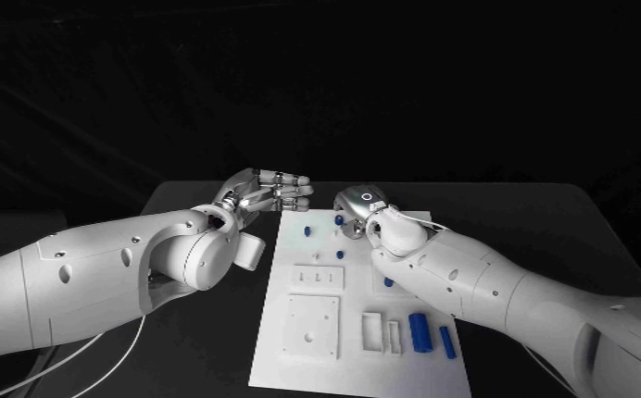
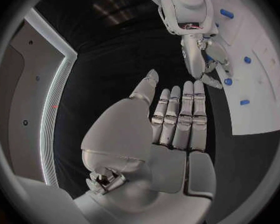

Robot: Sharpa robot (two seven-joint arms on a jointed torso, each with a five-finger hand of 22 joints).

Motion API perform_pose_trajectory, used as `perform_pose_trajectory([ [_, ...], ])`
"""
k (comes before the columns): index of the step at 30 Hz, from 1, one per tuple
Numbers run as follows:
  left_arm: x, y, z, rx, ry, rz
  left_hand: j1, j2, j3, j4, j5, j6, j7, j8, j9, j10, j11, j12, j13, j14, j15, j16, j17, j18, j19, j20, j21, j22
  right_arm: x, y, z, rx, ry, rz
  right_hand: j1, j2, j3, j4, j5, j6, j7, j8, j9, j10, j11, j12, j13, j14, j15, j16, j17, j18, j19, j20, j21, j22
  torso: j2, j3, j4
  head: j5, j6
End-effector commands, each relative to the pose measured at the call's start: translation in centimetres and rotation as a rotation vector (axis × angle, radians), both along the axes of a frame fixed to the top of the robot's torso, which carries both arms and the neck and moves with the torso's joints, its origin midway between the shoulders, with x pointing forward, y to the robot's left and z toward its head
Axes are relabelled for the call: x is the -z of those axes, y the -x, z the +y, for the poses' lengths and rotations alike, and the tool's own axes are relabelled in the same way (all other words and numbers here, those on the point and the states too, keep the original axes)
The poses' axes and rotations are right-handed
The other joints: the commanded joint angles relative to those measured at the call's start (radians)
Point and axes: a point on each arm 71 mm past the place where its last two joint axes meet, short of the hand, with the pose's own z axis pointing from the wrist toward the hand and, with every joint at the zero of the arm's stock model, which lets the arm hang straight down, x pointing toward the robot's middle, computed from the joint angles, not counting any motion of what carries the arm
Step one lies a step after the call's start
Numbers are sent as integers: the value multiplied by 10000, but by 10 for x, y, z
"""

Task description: Assemble the parts on the task board

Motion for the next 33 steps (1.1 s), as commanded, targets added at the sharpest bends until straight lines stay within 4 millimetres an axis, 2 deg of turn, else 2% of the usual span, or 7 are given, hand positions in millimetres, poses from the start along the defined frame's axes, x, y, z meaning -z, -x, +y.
perform_pose_trajectory([
  [1, -2, 0, 0, 48, 16, -104, -41, 20, 9, -49, 29, 24, 0, 7, 14, -84, 14, 15, 16, -31, 31, -28, 10, -89, -52, 1, 41, -4, -4, 2, -4, -110, -432, -139, 67, -37, -132, 90, 129, -30, 13, -23, -5, -24, -14, -30, -9, -27, 59, 37, -32, 106, 379, 57, -110, -48, -28, 3, -35, 7, 12],
  [11, -3, 0, 12, -169, -5, -139, -27, 15, 10, -47, 31, 32, -6, 9, 15, -101, 17, 14, 15, -30, 29, -27, 10, -85, -50, 2, 43, -4, -42, 12, -41, 32, -1672, -555, -253, -120, 309, 185, 251, 260, 213, -25, -5, 914, -213, -37, -9, -19, -54, 74, -79, -1, 390, -32, -162, -64, -133, 38, -288, 134, 61],
  [15, -4, -1, 20, -261, -2, -168, -19, 20, 14, -45, 30, 42, -6, 10, 16, -91, 13, 18, 17, -25, 27, -26, 10, -84, -51, 2, 43, -5, -63, 15, -70, 362, -2197, -366, -561, -250, 680, 355, 218, 398, 302, -13, 8, 2398, -571, -9, 39, 4, -278, 132, -13, -210, 414, -237, 277, 120, -179, 60, -410, 188, 86],
  [19, -6, -3, 32, -248, 100, -334, 7, 46, 32, -50, 24, 27, 12, 4, 12, -86, 14, 14, 15, -9, 20, -22, 11, -81, -44, -5, 49, -3, -71, 14, -94, 652, -2309, 159, -485, -337, -671, 475, 1037, 508, 189, -7, 13, 4119, -1148, 1165, 901, 7, -721, 200, 153, -513, 420, -649, 634, 318, -227, 64, -527, 198, 119],
  [21, -7, -6, 39, -298, 145, -464, 26, 67, 46, -62, 32, 8, 4, 5, 12, -97, 14, 14, 15, 0, 16, -22, 11, -79, -38, -9, 54, 0, -71, 12, -102, 763, -2257, 438, -334, -128, -1644, 452, 1492, 596, 187, -24, 4, 3348, -1324, 3552, 3269, 60, -830, 542, 487, -794, 528, -843, 1891, 778, -246, 80, -574, 185, 131],
  [24, -11, -10, 50, -457, 156, -637, 31, 66, 47, -69, 32, 3, -7, 6, 12, -103, 13, 13, 14, -1, 18, -24, 10, -78, -38, -11, 55, 0, -67, 9, -113, 936, -2185, 1007, -401, 214, -2252, 444, 1621, 399, 156, -11, 15, 1354, -1211, 7753, 7642, -202, -738, 1134, 1344, -764, 496, -779, 2760, 1142, -260, 102, -581, 185, 122],
  [33, -13, -16, 63, -572, 146, -766, 20, 55, 32, -89, 25, -9, 0, 6, 13, -123, 21, 14, 15, -13, 24, -33, 9, -83, -50, -5, 54, -2, -51, -1, -119, 1239, -1950, 2070, -246, 263, -2972, 800, 1715, -49, 262, -6, 14, 2169, -1075, 10172, 10885, -194, -613, 1935, 3792, -644, 367, -611, 5029, 1448, -201, 79, -516, 57, 88],
])
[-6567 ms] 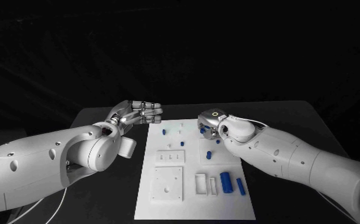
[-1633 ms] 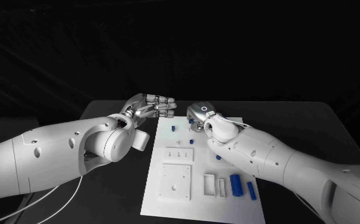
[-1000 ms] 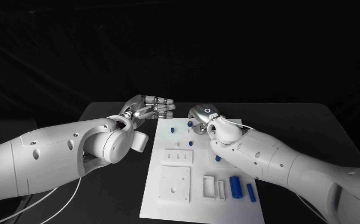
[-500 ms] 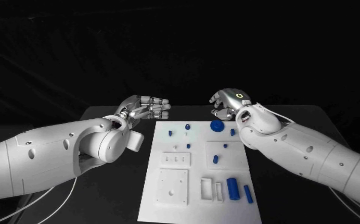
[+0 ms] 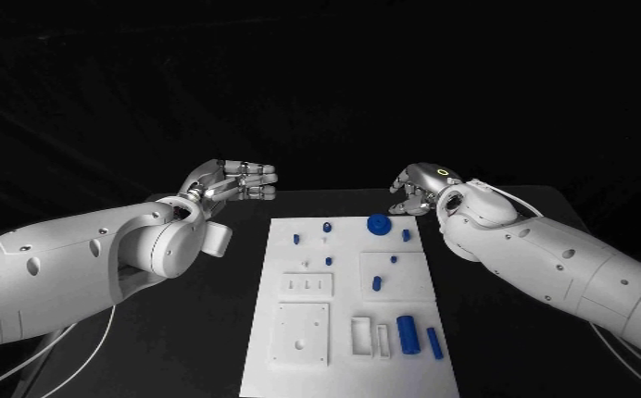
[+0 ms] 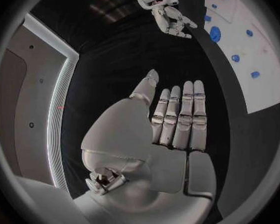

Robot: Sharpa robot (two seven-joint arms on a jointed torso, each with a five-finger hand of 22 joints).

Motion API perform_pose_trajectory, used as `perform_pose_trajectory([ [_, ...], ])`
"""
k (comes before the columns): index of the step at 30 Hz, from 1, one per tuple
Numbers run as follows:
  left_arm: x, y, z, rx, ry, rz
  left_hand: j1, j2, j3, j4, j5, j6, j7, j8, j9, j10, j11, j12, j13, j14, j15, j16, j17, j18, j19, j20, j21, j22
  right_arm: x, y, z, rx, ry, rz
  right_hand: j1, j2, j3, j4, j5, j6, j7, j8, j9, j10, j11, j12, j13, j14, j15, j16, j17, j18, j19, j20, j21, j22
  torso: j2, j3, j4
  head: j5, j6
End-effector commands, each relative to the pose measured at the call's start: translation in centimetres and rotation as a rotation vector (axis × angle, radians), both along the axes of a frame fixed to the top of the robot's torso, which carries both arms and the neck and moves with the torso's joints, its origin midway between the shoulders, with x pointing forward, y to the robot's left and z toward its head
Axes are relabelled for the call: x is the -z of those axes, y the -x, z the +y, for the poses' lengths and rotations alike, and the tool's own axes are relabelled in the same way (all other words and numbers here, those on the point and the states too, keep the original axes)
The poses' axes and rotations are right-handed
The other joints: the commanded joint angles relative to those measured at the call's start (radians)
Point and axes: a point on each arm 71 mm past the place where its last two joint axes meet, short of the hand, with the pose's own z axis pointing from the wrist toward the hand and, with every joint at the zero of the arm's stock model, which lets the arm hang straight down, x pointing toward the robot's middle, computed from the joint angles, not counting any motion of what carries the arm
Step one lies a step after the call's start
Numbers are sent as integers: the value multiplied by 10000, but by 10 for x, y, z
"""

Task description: Assemble the parts on the task board

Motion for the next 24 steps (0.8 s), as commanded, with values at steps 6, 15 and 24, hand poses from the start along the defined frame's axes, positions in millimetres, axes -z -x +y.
perform_pose_trajectory([
  [6, -3, -1, 0, 587, 199, -327, 79, -149, -114, -172, -37, -111, 0, 8, 16, -212, 8, 15, 18, -77, 55, -46, 8, -91, -94, 25, 29, -15, 26, -4, 6, -242, 225, 1317, 178, -27, -239, 175, 73, -374, 52, -48, -10, 305, 48, 463, 766, 141, 114, 84, 911, 147, 296, 145, 674, 1258, 62, -18, 87, -118, -52],
  [15, -2, -2, 2, 609, 157, -368, 94, -237, -215, -163, -60, -168, -14, 8, 18, -423, 52, 5, 18, -537, 200, -95, 3, -87, -388, 189, -165, -45, 39, -6, 13, -271, 185, 1433, 150, -12, -215, 199, 49, -574, 58, -58, -19, 367, 48, 500, 866, 175, 109, 73, 1091, 153, 288, 144, 795, 1270, 83, -29, 109, -132, -63],
  [24, -1, -2, 3, 582, 123, -335, 90, -237, -215, -149, -53, -171, -10, 7, 17, -423, 54, 4, 18, -544, 204, -93, 3, -80, -394, 198, -175, -40, 45, -6, 17, -225, 234, 1410, 162, 23, -194, 189, 17, -603, 68, -55, -19, 369, 55, 494, 888, 186, 118, 87, 1164, 152, 284, 151, 850, 1277, 63, -12, 75, -114, -107],
])
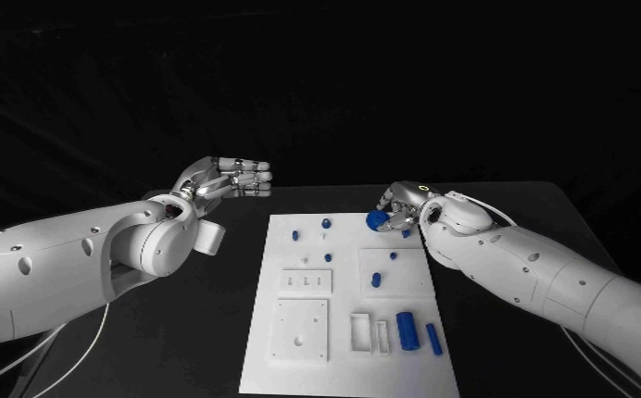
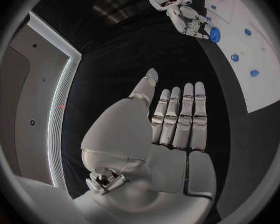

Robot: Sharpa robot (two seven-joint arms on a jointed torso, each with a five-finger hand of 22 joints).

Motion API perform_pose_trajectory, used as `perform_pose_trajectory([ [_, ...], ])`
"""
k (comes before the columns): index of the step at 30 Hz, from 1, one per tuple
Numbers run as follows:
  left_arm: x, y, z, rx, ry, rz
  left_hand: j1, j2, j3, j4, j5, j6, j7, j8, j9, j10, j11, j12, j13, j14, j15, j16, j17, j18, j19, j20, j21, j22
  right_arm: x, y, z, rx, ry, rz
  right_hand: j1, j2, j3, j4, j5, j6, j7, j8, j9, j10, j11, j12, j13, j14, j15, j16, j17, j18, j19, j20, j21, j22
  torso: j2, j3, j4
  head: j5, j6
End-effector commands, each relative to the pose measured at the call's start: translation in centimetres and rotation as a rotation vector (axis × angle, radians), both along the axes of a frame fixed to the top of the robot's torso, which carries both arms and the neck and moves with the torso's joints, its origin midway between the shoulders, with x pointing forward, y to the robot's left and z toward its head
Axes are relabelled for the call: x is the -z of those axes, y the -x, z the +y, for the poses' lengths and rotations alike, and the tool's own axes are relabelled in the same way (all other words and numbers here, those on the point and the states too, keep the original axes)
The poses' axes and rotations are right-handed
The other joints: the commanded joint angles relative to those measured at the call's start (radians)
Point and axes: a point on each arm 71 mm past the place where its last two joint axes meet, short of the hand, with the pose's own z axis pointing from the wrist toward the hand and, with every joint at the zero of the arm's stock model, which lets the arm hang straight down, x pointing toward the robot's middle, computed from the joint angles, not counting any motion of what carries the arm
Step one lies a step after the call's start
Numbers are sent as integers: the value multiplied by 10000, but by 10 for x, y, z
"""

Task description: Assemble the parts on the task board

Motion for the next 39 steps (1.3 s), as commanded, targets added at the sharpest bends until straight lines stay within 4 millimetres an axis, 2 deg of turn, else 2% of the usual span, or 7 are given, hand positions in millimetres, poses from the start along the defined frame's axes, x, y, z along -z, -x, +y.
perform_pose_trajectory([
  [1, -1, 1, -2, 217, 45, -154, 12, -76, -34, 32, -53, -63, 29, 7, 10, -66, -18, 4, 10, -58, 8, -45, 3, -79, -72, -16, -53, -7, 2, 0, 1, -94, 71, -3, 45, 72, 46, -14, -43, -10, 14, -56, -10, 84, 5, 53, 16, 84, 18, -31, 26, 152, 282, 82, 47, 1282, -13, 10, -2, 2, -23],
  [7, -1, 0, -1, 190, 24, -138, 16, -75, -28, 50, -45, -63, 38, 9, 10, -68, -11, 4, 9, -55, 13, -45, 3, -68, -64, -9, -61, 2, 2, -1, 0, 14, 62, -91, -33, 82, 414, -151, -61, 85, 24, -51, -8, 111, 4, 54, 52, 105, 23, -15, 121, 158, 271, 89, 115, 1285, -13, 22, -18, 29, -36],
  [18, -1, -1, -2, 154, -120, -181, 93, -40, 37, 16, -27, -51, 58, 8, 9, -40, -6, 5, 9, -29, 11, -43, 3, -47, -29, -18, -54, 14, 6, -4, 1, 151, -88, 38, -148, 156, 547, -106, -72, 120, 19, -54, -8, 123, 2, 54, 61, 107, 15, -17, 143, 157, 271, 83, 160, 1291, 2, 28, 2, 43, -46],
  [21, -1, -1, -3, 163, -149, -187, 93, -40, 37, 16, -27, -51, 58, 8, 9, -40, -6, 5, 9, -29, 11, -43, 3, -47, -29, -18, -54, 14, 7, -5, 3, 160, -128, 101, -186, 150, 541, -84, -44, 165, 15, -51, -5, 132, -1, 65, 70, 108, 13, -13, 150, 157, 272, 82, 167, 1293, 5, 19, -4, 43, -50],
  [30, 0, -2, -5, 155, -226, -180, 33, -10, 91, 4, -17, -45, 67, 9, 10, -37, -3, 5, 9, -22, 10, -42, 4, -38, -17, -18, -45, 18, 12, -8, 7, 219, -208, 243, -223, 168, 558, -60, 177, 162, 13, -55, -8, 129, -7, 48, 64, 108, 11, -24, 150, 156, 266, 80, 169, 1290, -10, 20, -30, 223, -132],
  [34, 2, -2, -7, 184, -237, -130, 34, -1, 104, -4, -17, -46, 73, 9, 9, -38, 1, 4, 9, -18, 8, -43, 3, -33, -3, -22, -36, 20, 14, -9, 6, 286, -217, 295, -243, 199, 599, -58, 223, 268, 5, -47, -2, 137, -11, 46, 62, 111, 9, -24, 152, 151, 273, 79, 202, 1297, 9, 13, -9, 225, -138],
  [39, 5, -3, -8, 179, -253, -59, 31, 0, 109, -8, -16, -48, 76, 8, 9, -38, 2, 4, 9, -20, 8, -45, 2, -30, 1, -23, -33, 21, 15, -10, 6, 329, -216, 330, -266, 222, 709, -94, 218, 323, -3, -54, -5, 144, -22, 44, 62, 114, 2, -21, 160, 147, 272, 72, 226, 1301, -7, 12, -31, 230, -152],
])
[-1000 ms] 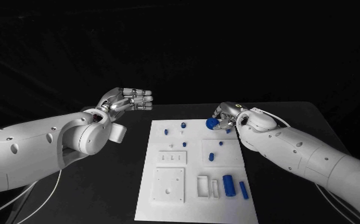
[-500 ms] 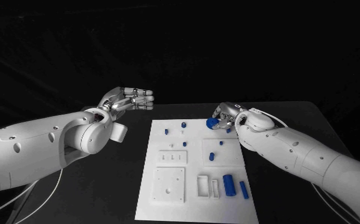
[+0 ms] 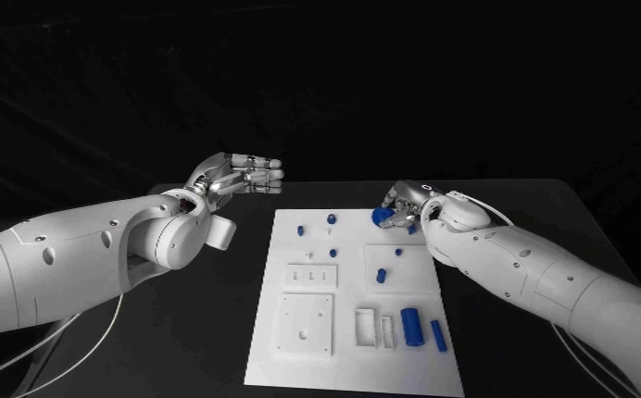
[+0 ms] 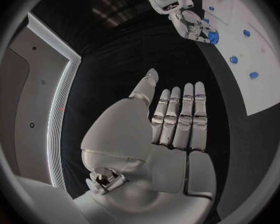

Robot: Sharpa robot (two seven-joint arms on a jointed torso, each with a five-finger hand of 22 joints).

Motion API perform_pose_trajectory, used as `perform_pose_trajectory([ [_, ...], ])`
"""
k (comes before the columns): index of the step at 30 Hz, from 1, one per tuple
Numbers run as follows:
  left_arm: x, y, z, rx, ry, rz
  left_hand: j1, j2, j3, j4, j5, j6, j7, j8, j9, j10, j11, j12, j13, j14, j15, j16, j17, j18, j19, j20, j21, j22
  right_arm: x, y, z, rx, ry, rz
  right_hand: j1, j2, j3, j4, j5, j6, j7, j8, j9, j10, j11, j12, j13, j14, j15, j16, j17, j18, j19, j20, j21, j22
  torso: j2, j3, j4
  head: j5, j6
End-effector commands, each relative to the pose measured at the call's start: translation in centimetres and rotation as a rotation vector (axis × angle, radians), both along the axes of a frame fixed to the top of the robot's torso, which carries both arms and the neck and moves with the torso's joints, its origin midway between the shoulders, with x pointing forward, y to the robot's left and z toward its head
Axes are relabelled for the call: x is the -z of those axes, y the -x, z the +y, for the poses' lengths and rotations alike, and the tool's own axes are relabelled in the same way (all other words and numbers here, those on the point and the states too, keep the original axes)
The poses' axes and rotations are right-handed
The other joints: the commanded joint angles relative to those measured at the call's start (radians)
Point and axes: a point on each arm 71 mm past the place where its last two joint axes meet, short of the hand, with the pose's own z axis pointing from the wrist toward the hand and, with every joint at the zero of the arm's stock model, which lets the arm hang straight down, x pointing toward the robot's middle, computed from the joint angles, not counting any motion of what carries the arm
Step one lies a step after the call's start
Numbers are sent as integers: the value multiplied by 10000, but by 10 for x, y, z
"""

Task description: Assemble the parts on the task board

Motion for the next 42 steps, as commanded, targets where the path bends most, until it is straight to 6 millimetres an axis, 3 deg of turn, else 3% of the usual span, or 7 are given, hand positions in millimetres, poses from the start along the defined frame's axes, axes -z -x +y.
perform_pose_trajectory([
  [1, 1, 0, -1, 38, -38, -25, 31, -1, 53, -10, -15, -14, 41, 8, 13, -38, 3, 4, 12, -20, 7, -46, 2, -30, 1, -24, -33, 10, 3, 0, 1, -78, -8, 109, -94, 55, 116, -22, 12, 80, 8, -47, -2, 46, -2, 38, 4, 46, 0, -16, 20, 147, 269, 73, 32, 1301, -10, 8, -16, 4, -16],
  [14, 3, 0, 0, -3, -65, 44, -2, 7, 72, -16, -21, -14, 41, 8, 13, -44, 5, 4, 12, -22, 9, -46, 2, -24, 4, -20, -27, 8, 3, 0, -1, -25, 66, 136, -249, 76, 1025, -385, -109, 178, 7, -49, -5, 52, -15, 41, 21, 48, -5, -19, 34, 150, 255, 69, 91, 1307, -16, 18, -9, -35, -53],
  [23, 4, 0, 1, -22, -77, 74, 0, 13, 81, -21, -15, -13, 39, 8, 13, -48, 5, 3, 11, -30, 11, -45, 2, -19, 6, -19, -23, 8, 0, 1, -1, -73, 250, -141, -418, 73, 1769, -783, 1321, 286, -6, -49, -6, 13, -65, -1, 4, 37, -43, -37, 30, 152, 243, 41, 111, 1309, -15, 28, -14, -25, -37],
  [28, 4, 0, 1, -21, -80, 92, 5, 28, 89, -22, -13, -13, 42, 9, 13, -48, 6, 3, 11, -18, 7, -44, 2, -13, 18, -23, -15, 10, -2, 2, 1, -133, 458, -330, -648, 39, 2339, -1023, 1709, 614, -75, -49, -2, 89, -127, 48, 45, 37, -94, -67, 18, 127, 247, -11, 209, 1325, -17, 21, -17, -37, -31],
  [31, 4, 0, 1, -18, -82, 102, 5, 38, 93, -22, -16, -10, 44, 9, 13, -44, 7, 4, 12, -11, 4, -44, 2, -10, 24, -24, -12, 11, -2, 2, 2, -137, 559, -444, -715, 78, 2469, -1055, 1661, 804, -128, -50, 0, 93, -162, 52, 60, 39, -115, -77, 17, 116, 243, -30, 232, 1326, -9, 14, -10, -55, -32],
  [34, 4, 0, 1, -23, -86, 115, 5, 38, 93, -22, -16, -10, 44, 9, 13, -44, 7, 4, 12, -11, 4, -44, 2, -10, 24, -24, -12, 11, -3, 2, 2, -134, 630, -561, -796, 130, 2386, -921, 723, 936, -191, -49, 5, 120, -187, 77, 83, 47, -133, -78, 22, 104, 243, -47, 236, 1323, -10, 18, -14, -54, -32],
  [42, 4, 0, 2, -33, -96, 144, 2, 29, 87, -25, -19, -17, 57, 7, 12, -46, 14, 3, 11, -9, 5, -46, 1, -8, 27, -24, -9, 9, -6, 5, 6, -270, 781, -990, -663, 76, 2201, -714, 461, 1028, -225, -45, 7, 156, -199, 89, 120, 53, -146, -100, 19, 83, 261, -65, 260, 1333, -13, 12, -12, -61, -4],
])
